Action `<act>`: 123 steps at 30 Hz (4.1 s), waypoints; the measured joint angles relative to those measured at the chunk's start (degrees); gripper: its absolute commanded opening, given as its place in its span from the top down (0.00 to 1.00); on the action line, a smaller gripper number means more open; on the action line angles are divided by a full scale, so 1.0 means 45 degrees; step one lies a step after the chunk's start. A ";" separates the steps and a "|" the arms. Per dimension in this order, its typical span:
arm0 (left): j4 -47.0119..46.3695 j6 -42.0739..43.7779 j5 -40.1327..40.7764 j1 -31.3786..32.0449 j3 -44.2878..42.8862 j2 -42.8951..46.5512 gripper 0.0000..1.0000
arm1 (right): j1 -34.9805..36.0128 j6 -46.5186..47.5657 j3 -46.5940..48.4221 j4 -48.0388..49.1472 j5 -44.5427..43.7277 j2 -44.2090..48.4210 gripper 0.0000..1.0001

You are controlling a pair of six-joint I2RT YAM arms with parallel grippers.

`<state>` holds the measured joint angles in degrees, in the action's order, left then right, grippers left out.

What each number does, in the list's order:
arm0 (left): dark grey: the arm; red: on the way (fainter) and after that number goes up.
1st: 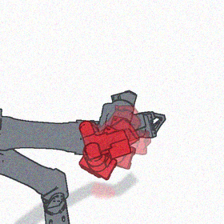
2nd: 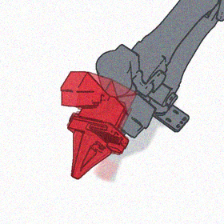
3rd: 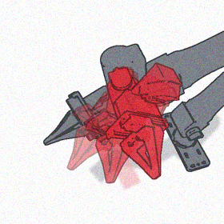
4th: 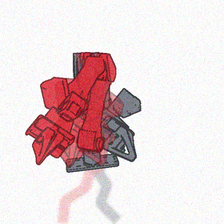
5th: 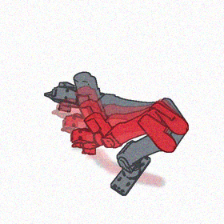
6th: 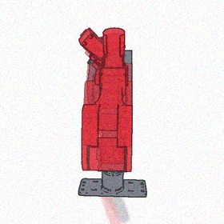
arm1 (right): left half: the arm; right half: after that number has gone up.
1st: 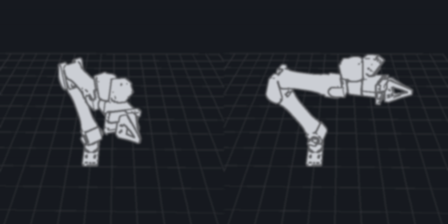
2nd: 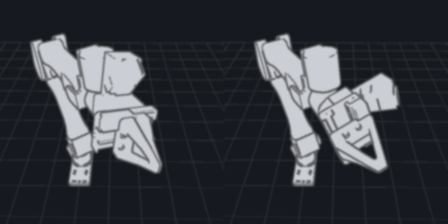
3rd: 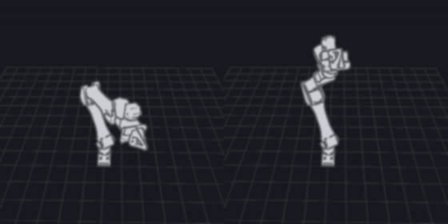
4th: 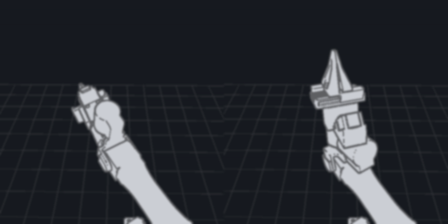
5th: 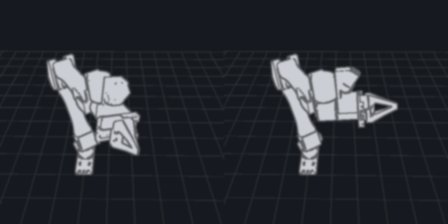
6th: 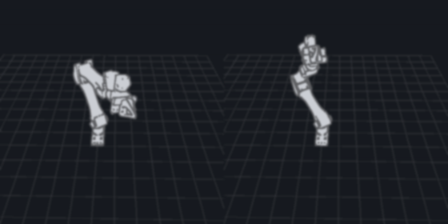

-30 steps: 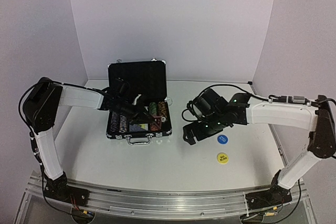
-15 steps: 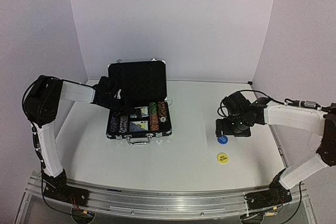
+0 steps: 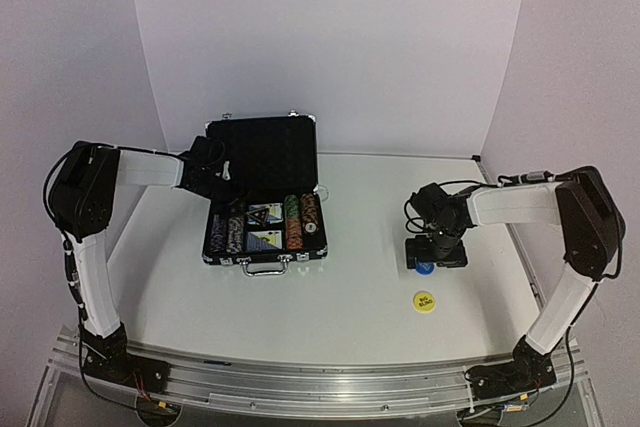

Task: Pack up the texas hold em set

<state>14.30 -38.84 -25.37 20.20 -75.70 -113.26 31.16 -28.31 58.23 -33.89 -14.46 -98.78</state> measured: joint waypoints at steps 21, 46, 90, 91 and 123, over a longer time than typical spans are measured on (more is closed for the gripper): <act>0.1982 0.0339 0.2036 0.1017 -0.0175 0.3330 0.00 | -0.0369 0.0120 0.0575 0.0607 0.0831 -0.1262 0.61; -0.0973 -0.1341 -0.5691 0.5085 -0.0914 -0.1155 0.18 | 0.4334 0.3892 0.2887 0.0760 0.3795 0.0615 0.61; 0.0872 0.0298 -0.2689 0.1160 0.0965 0.0841 1.00 | 0.3155 0.0143 -0.1072 0.0226 0.0175 0.4519 0.05; 0.1071 0.0369 -0.2249 0.1067 0.1012 0.0873 1.00 | 0.2898 -0.0173 -0.1329 0.0106 0.0102 0.4596 0.05; 0.2388 0.1325 -0.0226 0.1167 0.1607 0.3454 0.00 | 0.2079 -0.2381 -0.1976 -0.0660 0.1354 0.1027 0.54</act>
<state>25.05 -32.88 -26.39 25.45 -68.47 -97.72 40.51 -39.02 49.33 -36.86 -8.37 -94.16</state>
